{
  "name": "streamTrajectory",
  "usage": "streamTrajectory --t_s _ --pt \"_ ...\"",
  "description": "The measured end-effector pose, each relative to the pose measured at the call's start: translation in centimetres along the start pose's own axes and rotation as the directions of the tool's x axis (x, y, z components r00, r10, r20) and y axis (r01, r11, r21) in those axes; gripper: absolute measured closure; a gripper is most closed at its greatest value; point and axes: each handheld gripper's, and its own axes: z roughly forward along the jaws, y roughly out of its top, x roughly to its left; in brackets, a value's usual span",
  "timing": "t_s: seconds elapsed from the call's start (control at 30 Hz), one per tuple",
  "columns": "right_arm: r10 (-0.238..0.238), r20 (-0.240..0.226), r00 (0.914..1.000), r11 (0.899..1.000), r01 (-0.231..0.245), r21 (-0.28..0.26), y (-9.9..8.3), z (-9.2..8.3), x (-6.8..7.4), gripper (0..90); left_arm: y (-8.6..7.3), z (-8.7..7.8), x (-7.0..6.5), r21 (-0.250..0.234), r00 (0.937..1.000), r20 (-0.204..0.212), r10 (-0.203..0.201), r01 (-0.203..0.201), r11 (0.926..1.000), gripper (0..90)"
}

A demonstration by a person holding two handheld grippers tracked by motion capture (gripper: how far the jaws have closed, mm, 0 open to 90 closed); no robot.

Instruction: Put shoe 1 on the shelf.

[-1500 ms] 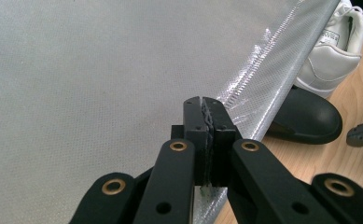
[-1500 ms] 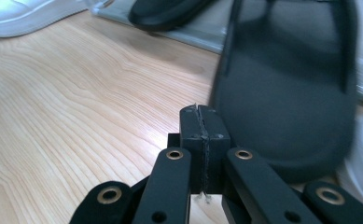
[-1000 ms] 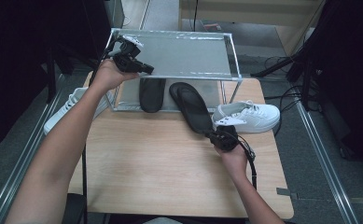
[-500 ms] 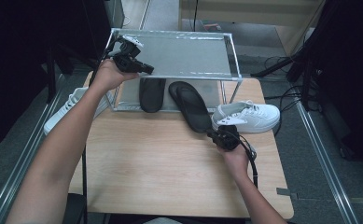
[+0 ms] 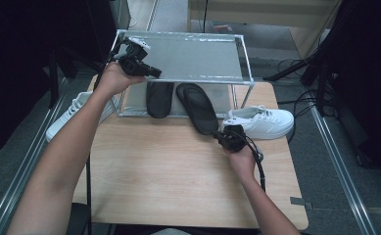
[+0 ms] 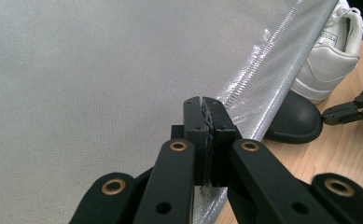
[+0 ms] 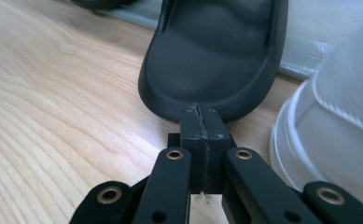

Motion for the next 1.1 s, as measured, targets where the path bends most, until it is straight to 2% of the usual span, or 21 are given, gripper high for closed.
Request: streamTrajectory --t_s 0.67,1.0,1.1 --pt "-0.005 -0.033 0.9994 1.000 0.006 0.009 2.7 3.9 1.9 90.0 -0.1 0.0 0.0 -0.007 1.0000 -0.003 0.000 0.000 1.0000 89.8" --pt "-0.014 -0.048 0.9988 1.000 0.015 0.024 4.5 6.3 3.1 90.0 -0.1 0.0 0.0 -0.006 1.0000 -0.002 -0.009 0.009 0.9999 89.8" --pt "-0.004 -0.049 0.9988 1.000 0.004 0.016 4.9 7.1 3.4 90.0 -0.1 0.0 0.1 -0.007 0.9999 0.002 -0.010 0.010 0.9999 89.7"
